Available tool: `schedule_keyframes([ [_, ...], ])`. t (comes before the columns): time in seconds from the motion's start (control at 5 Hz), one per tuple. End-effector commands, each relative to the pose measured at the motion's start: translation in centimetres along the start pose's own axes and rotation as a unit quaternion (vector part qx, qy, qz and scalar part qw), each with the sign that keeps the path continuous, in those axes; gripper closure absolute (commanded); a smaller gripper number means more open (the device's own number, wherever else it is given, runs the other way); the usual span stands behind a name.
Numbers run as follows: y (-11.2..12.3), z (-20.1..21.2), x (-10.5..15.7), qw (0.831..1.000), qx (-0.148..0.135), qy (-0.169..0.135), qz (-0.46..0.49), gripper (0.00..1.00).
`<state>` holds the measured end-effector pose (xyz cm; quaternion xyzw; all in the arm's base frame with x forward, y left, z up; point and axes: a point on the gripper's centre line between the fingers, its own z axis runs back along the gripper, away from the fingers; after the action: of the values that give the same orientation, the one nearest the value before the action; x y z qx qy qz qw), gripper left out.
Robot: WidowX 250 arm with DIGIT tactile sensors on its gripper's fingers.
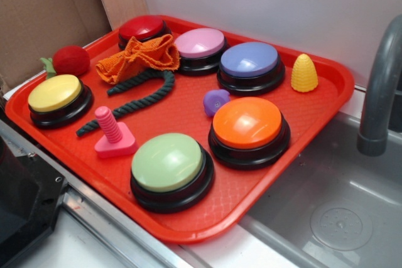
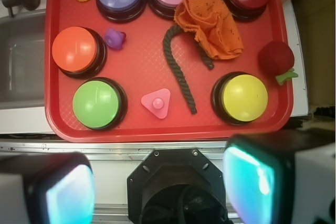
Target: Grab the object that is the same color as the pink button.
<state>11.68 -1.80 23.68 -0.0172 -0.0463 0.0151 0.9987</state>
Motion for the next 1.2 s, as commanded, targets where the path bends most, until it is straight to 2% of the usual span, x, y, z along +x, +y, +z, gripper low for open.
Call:
schedule_keyframes([
  [0.0,0.0,0.0,0.0,1.0,0.0,0.0,0.0,0.0],
  [0.2,-0.1,-2.3,-0.1,0.996,-0.002,-0.04,0.081,0.0],
  [0.4,0.0,-5.0,-0.1,0.981,-0.023,-0.047,0.188,0.0],
  [0.6,0.2,-8.0,0.3,0.955,-0.016,-0.073,0.287,0.0],
  [0.8,0.9,-10.6,0.5,0.927,-0.001,-0.055,0.37,0.0],
  [1.0,1.0,-13.8,1.2,0.899,0.031,-0.081,0.43,0.0],
])
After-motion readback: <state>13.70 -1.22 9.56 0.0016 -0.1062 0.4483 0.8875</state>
